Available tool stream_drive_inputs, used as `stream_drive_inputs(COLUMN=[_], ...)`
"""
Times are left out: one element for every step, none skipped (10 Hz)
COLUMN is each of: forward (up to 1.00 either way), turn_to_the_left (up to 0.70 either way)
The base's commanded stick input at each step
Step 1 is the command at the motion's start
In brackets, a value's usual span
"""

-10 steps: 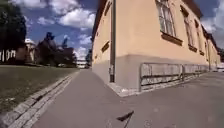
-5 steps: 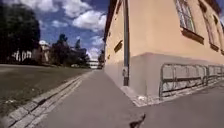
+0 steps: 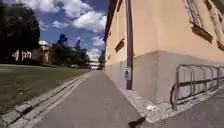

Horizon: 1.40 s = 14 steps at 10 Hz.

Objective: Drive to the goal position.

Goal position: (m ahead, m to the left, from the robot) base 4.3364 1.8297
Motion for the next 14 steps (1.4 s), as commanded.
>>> stream_drive_inputs(forward=[0.85, 0.85, 0.85, 0.85, 0.85, 0.85, 0.85, 0.85, 0.85, 0.85, 0.85, 0.85, 0.85, 0.85], turn_to_the_left=[0.19, 0.33, 0.34, 0.34, 0.34, 0.34, 0.34, 0.34, 0.32, 0.17, 0.0, 0.0, 0.0, 0.0])
